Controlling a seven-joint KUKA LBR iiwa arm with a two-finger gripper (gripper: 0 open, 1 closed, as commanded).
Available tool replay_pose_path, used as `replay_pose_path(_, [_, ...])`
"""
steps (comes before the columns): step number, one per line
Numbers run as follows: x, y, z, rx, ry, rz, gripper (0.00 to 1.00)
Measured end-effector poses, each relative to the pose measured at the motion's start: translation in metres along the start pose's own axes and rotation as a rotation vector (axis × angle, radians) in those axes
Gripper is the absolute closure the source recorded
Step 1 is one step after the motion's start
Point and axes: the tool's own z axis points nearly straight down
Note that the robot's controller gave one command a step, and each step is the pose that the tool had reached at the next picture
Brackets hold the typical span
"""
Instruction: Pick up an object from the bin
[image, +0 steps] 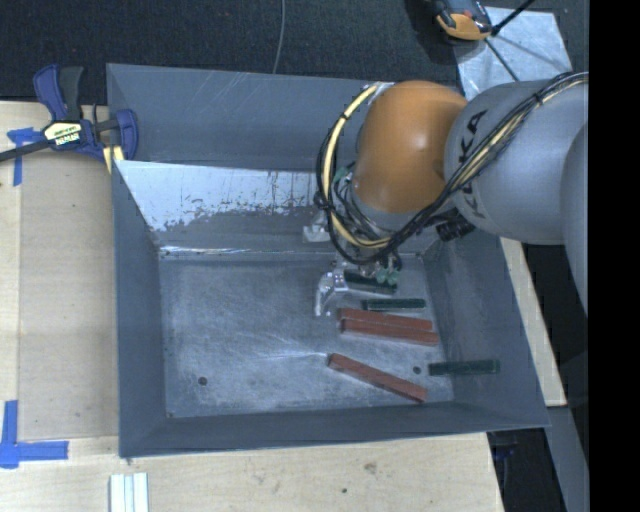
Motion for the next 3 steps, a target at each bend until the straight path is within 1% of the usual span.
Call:
replay_pose_path(1, [0.020,-0.074,0.072,-0.011,0.006,-0.294,1.00])
replay_pose_path(2, [0.020,-0.074,0.072,-0.010,0.005,-0.294,1.00])
replay_pose_path(3, [0.013,-0.067,-0.063,0.001,-0.003,-0.330,1.00])
